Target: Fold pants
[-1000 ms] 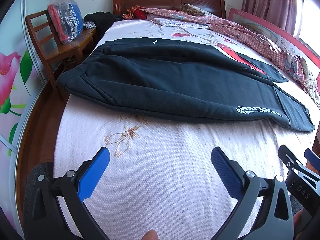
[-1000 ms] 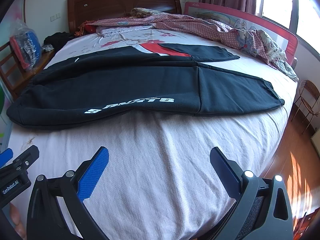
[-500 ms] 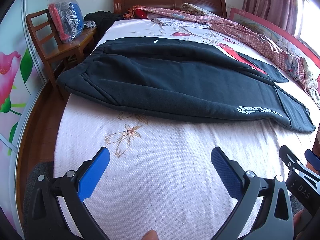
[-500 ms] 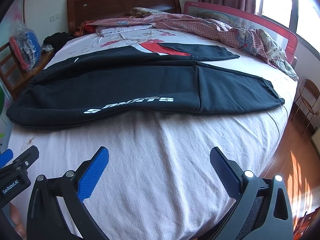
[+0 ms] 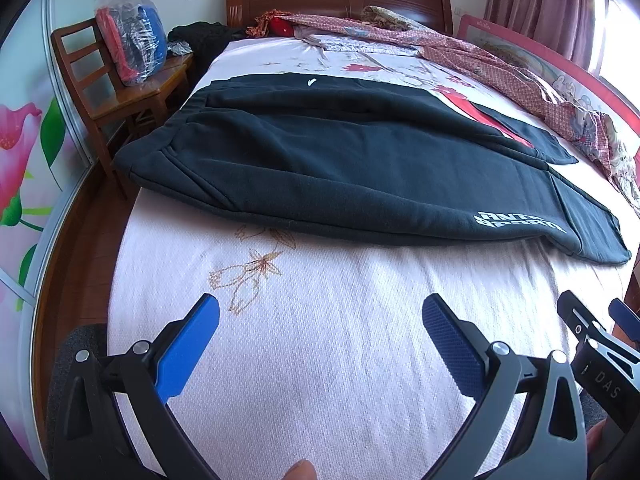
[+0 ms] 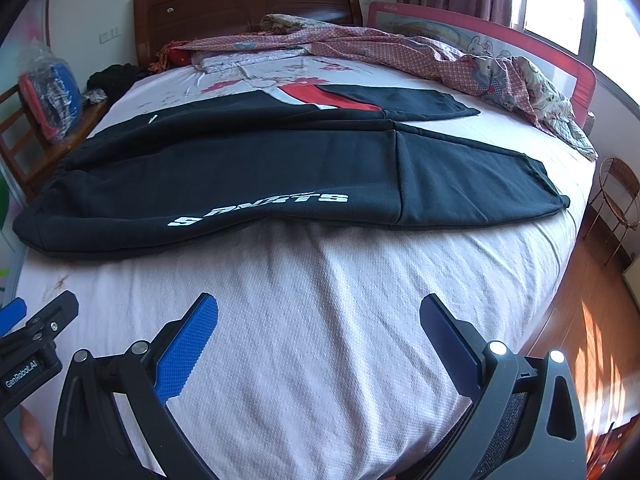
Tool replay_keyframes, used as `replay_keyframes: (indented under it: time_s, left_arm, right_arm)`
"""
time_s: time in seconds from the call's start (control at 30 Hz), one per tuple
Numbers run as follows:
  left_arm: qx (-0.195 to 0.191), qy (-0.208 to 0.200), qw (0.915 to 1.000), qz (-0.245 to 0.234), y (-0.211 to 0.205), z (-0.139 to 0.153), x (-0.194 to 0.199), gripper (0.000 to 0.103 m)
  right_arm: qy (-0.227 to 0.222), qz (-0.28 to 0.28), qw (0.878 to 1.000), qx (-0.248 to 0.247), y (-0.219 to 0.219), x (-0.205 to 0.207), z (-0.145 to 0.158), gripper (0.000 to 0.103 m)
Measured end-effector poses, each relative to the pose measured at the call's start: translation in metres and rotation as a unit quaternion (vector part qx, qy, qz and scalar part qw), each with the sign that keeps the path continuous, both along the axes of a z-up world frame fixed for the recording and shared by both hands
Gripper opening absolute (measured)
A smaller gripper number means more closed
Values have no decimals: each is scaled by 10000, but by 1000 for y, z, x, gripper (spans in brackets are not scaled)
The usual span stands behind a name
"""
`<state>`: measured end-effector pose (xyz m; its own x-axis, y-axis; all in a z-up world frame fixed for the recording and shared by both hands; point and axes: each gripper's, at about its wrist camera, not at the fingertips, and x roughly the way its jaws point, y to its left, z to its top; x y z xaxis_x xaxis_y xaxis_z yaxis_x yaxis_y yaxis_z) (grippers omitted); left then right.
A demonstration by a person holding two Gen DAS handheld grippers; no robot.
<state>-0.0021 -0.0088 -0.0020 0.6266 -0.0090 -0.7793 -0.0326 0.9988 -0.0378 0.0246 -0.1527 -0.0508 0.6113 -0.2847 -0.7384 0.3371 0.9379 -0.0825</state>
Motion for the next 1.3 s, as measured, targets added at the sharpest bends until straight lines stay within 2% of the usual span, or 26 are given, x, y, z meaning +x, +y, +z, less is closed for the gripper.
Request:
replay_keyframes:
  time_s: [0.33, 0.6, 0.7, 0.77, 0.83, 0.87, 0.9, 0.93, 1.0, 1.03, 1.07, 1.1, 1.17, 1.2, 1.23, 1.3]
  left_arm:
    - [-17, 77, 10000, 31, 1, -4, 3, 101]
    - [-221, 266, 9992, 185, 11, -10, 11, 101]
    - [-595, 444, 9970, 233, 22, -12, 18, 101]
    - [-1283, 637, 9896, 135, 34, -12, 28, 101]
    - [-2224, 819, 9715, -7, 50, -14, 40, 101]
    - [-2744, 924, 9572, -14, 60, -16, 46, 101]
    - [-3253, 1012, 9401, 70, 71, -18, 52, 101]
    - [-3824, 1062, 9176, 214, 84, -23, 58, 101]
    - [-4628, 1097, 8784, 477, 107, -33, 68, 101]
    - [-5004, 1121, 8555, 720, 121, -40, 74, 101]
    - [-5188, 1136, 8428, 872, 128, -45, 76, 101]
    - [-5492, 1172, 8211, 1015, 138, -52, 80, 101]
    - [-5934, 1172, 7858, 1293, 148, -65, 83, 101]
    - [-6053, 1168, 7742, 1437, 152, -69, 84, 101]
    - [-6122, 1170, 7663, 1560, 154, -72, 85, 101]
    - [-6136, 1261, 7590, 1776, 151, -75, 88, 101]
  right_arm:
    - [56, 0, 10000, 12, 1, 1, -3, 100]
    - [156, -25, 9998, 87, -1, 4, -8, 100]
    - [207, -31, 9997, 110, -3, 6, -10, 100]
    - [242, -34, 9996, 111, -4, 7, -12, 100]
    - [286, -29, 9995, 114, -4, 8, -14, 100]
    - [306, -28, 9995, 112, -4, 9, -15, 100]
    - [322, -25, 9994, 108, -4, 9, -16, 100]
    - [336, -18, 9994, 111, -4, 10, -17, 100]
    - [356, -10, 9993, 113, -3, 11, -18, 100]
    - [363, 1, 9993, 108, -2, 11, -18, 100]
    - [374, 15, 9992, 102, -2, 12, -19, 100]
    - [388, 28, 9992, 89, -1, 12, -19, 100]
    - [423, 50, 9991, 89, 0, 12, -21, 100]
    - [433, 54, 9990, 93, 0, 12, -21, 100]
    - [440, 54, 9990, 94, 1, 12, -22, 100]
    - [459, 52, 9989, 104, 1, 13, -22, 100]
